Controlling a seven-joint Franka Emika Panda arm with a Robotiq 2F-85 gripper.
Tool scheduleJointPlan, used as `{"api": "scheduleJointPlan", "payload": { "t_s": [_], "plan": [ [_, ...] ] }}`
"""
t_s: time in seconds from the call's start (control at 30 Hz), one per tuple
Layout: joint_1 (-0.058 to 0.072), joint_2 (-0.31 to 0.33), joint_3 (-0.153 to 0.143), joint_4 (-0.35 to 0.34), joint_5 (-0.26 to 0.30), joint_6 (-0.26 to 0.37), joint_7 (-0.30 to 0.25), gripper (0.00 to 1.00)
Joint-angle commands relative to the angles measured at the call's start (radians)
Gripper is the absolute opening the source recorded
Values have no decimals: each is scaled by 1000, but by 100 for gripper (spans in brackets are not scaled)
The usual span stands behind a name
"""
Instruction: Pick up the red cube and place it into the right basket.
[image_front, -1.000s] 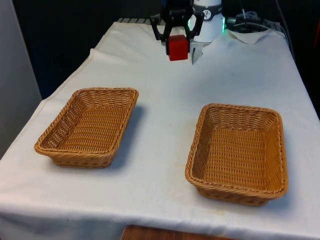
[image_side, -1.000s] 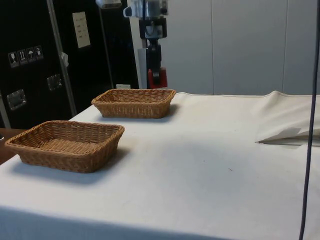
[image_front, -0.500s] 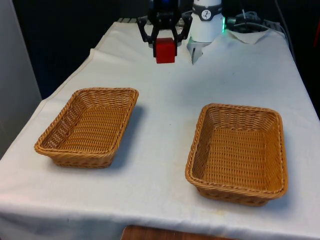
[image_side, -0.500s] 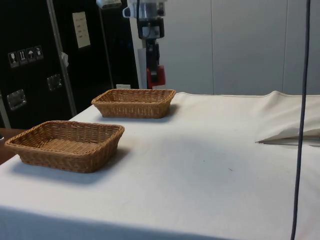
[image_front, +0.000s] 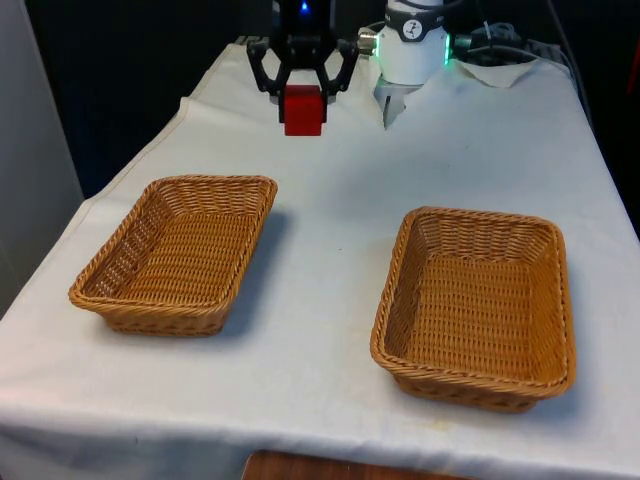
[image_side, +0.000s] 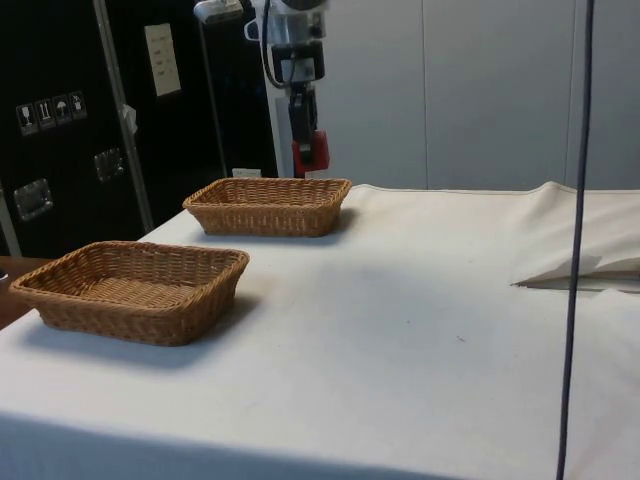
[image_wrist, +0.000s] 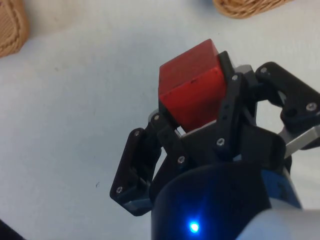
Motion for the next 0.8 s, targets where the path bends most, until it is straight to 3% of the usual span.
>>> {"api": "scheduleJointPlan", "payload": {
  "t_s": [0.0,0.2,0.23,0.27,0.43,0.5,0.53,0.77],
  "plan": [
    [-7,7,1,7,12,2,-12,1],
    [-12,47,-17,44,33,1,-29,1],
    [-4,42,-20,39,20,1,-17,1],
    [-13,51,-20,48,36,1,-30,1],
    [-17,70,-37,65,50,7,-36,1],
    [-11,70,-43,64,40,2,-27,1],
    [-19,74,-40,70,55,9,-37,1],
    [-29,100,-52,88,82,22,-39,1]
  ]
}}
